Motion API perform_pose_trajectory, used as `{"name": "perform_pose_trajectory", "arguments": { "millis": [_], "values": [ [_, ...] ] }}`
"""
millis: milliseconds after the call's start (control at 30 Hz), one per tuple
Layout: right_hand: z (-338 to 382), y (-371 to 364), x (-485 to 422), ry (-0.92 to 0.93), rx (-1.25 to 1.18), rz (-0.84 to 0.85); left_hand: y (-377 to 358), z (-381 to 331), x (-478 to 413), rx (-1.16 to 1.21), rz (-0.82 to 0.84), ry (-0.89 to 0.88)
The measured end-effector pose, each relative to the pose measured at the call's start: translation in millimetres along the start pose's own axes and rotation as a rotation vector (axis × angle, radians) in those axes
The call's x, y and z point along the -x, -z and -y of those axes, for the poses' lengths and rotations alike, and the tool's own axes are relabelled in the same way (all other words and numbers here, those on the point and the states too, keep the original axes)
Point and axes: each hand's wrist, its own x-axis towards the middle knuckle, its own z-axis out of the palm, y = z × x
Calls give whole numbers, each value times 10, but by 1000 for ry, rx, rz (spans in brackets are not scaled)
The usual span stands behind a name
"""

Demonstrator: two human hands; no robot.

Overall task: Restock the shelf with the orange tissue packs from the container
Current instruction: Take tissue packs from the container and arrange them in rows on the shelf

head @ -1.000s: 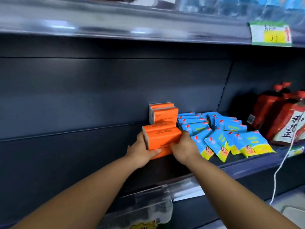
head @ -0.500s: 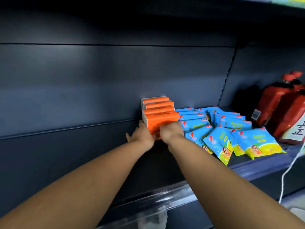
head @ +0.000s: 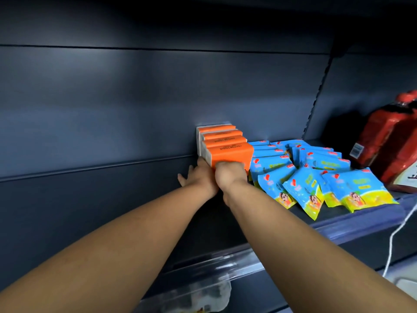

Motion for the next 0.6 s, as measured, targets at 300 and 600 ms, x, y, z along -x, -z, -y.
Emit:
{"name": "perform_pose_trajectory", "arguments": {
  "millis": [300, 600],
  "values": [
    [-27, 356, 194, 66, 27, 61, 341, 262, 286, -65, 32, -144],
    [-72, 554, 870, 124, 346, 300, 992, 866, 981, -272, 35, -225]
  ]
}}
